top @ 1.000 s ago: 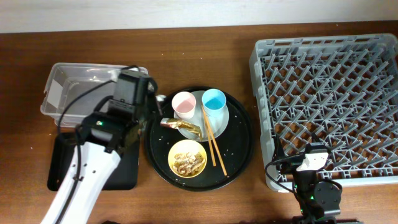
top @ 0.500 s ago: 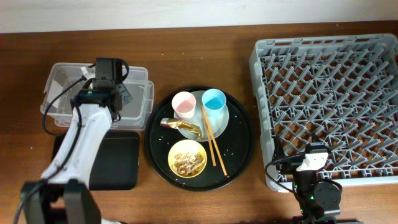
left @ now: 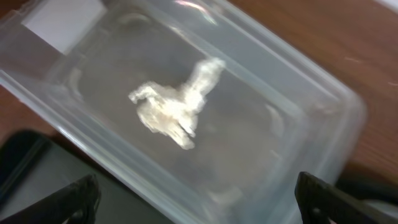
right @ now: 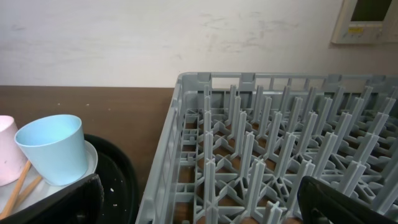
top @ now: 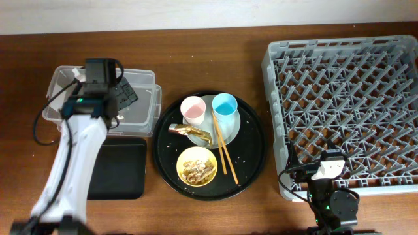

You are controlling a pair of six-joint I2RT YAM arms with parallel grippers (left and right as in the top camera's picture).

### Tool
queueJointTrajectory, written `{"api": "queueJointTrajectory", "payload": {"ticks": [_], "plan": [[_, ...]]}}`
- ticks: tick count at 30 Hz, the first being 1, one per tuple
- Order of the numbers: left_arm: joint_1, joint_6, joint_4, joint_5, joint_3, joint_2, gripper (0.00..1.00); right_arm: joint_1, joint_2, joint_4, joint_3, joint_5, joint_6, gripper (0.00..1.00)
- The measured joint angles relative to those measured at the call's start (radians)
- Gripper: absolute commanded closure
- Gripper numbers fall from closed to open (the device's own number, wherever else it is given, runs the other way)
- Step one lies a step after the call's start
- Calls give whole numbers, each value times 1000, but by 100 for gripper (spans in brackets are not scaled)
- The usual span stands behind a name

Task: Sort waste into correct bins and load items into the dishwasher rack
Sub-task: 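Grasp the white tissue with the left gripper and drop it into the clear bin, then reach the left gripper to the gold wrapper and grasp it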

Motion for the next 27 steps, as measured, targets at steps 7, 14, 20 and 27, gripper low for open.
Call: {"api": "queueJointTrajectory", "payload": {"ticks": [7,14,20,27], "plan": [[-10,-7,-206,310,15,-193,92,0,0,0,0,0,0,2],[-144,-66,-255,389,-33,-195,77,0,0,0,0,0,0,2],[-246,-258,-137,377,-193,-192,41,0,0,0,0,0,-1,2],[-334,-405,102,369,-312,-190,41,0,0,0,0,0,0,2]]}}
